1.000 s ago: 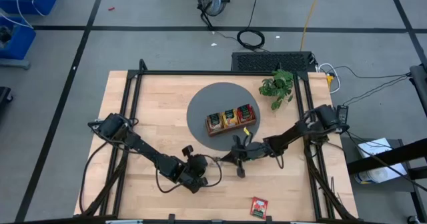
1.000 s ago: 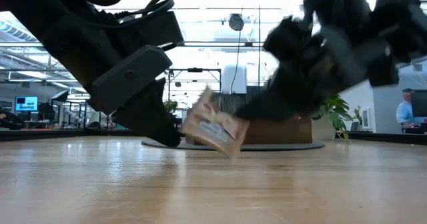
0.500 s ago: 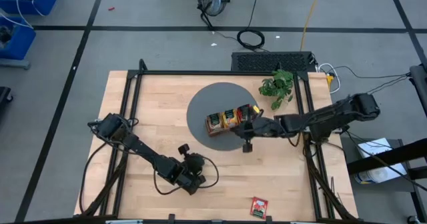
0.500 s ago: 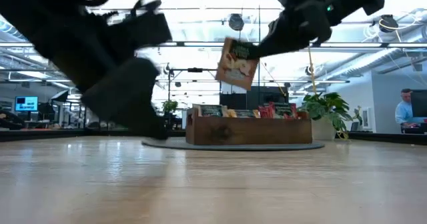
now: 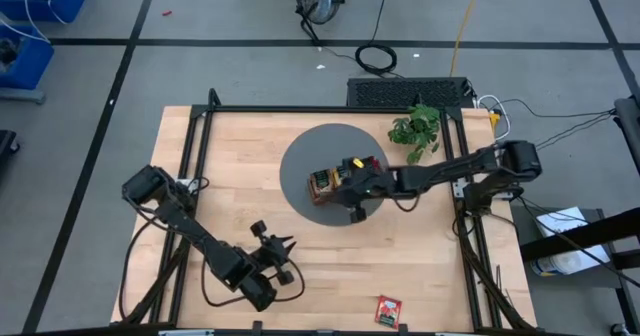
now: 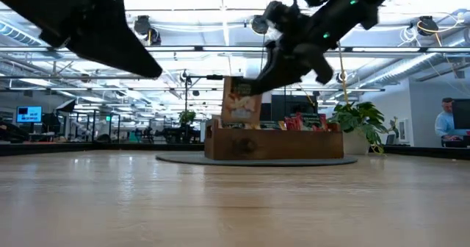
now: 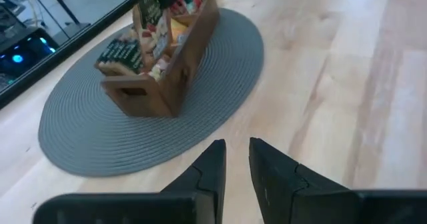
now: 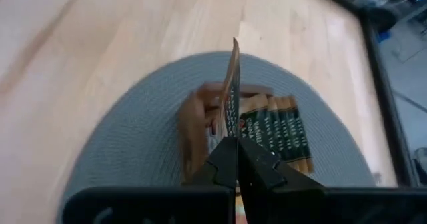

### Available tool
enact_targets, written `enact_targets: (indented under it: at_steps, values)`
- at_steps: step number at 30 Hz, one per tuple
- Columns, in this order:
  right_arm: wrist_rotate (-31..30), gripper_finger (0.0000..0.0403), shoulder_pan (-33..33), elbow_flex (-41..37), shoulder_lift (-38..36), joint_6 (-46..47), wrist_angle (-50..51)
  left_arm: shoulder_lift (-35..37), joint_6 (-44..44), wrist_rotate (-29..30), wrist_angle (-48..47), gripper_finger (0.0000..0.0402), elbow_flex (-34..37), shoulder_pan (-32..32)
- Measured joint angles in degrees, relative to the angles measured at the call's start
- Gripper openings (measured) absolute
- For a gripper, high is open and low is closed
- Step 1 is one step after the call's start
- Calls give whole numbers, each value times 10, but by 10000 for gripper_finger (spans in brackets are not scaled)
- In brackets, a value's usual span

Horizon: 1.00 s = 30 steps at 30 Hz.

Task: Pick & Place Tea
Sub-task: Put the brown tea bag into the left slot of the wooden organizer

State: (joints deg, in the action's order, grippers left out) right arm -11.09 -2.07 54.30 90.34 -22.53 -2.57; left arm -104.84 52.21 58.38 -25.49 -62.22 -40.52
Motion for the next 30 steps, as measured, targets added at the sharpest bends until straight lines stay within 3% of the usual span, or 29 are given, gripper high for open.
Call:
enact_targets:
  at_steps: [13,23,30]
  values:
    - [9,0,41,47,56,-23,36,-1,52,4,-53,74,0,-1]
    - [69,2,58,47,65,-1,36,-1,51,4,-52,74,0,0]
    - [68,45,58,46,65,28,26,-1,53,4,-49,74,0,0]
